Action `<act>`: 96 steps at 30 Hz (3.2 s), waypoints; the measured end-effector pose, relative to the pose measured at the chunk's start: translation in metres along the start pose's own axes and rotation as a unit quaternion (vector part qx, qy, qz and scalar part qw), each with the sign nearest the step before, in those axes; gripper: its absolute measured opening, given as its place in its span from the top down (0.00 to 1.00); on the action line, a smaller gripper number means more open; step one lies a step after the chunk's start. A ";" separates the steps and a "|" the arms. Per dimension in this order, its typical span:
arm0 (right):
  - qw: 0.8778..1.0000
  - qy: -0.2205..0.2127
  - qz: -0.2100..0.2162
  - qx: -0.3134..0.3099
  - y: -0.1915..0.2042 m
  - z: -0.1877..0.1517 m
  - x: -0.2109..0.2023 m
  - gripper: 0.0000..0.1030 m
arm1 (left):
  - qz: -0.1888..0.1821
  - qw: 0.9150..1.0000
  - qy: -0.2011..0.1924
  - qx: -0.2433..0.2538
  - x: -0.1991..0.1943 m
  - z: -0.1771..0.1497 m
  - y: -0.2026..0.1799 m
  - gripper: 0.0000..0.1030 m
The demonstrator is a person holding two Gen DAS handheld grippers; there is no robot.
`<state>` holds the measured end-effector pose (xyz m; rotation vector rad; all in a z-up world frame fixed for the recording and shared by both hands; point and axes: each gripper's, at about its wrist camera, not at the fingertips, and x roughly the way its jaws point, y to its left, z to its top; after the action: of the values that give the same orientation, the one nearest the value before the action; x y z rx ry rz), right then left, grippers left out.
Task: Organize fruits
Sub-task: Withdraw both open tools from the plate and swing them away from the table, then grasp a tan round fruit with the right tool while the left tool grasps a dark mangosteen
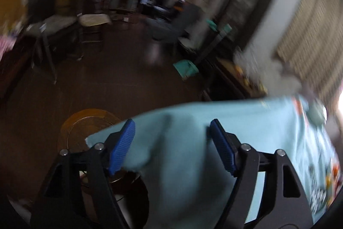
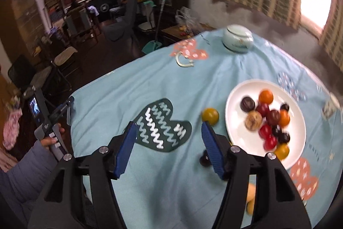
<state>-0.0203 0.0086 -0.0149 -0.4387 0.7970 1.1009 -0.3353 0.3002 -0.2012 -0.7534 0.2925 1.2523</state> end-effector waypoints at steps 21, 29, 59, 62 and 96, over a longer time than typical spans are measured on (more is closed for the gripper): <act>0.992 -0.058 0.100 -0.058 0.049 0.037 0.019 0.38 | -0.162 0.956 -0.048 -0.240 0.017 -0.045 0.083 0.24; 0.990 -0.035 0.111 -0.082 0.057 0.025 0.040 0.38 | -0.111 0.969 -0.071 -0.208 0.016 -0.055 0.051 0.23; 0.990 0.032 -0.114 0.083 -0.100 -0.090 -0.027 0.37 | 0.051 0.959 -0.036 0.275 -0.068 0.069 -0.031 0.16; 0.977 0.062 -0.137 0.153 -0.126 -0.136 -0.017 0.37 | -0.053 0.929 -0.027 0.366 -0.098 0.059 -0.113 0.08; 0.950 -0.006 -0.129 0.284 -0.161 -0.127 -0.053 0.57 | -0.430 0.647 0.222 0.589 -0.158 -0.146 -0.441 0.65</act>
<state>0.0699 -0.1750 -0.0683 -0.0445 0.9721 0.5915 0.0525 0.0352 -0.0600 0.0559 0.9079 -0.2114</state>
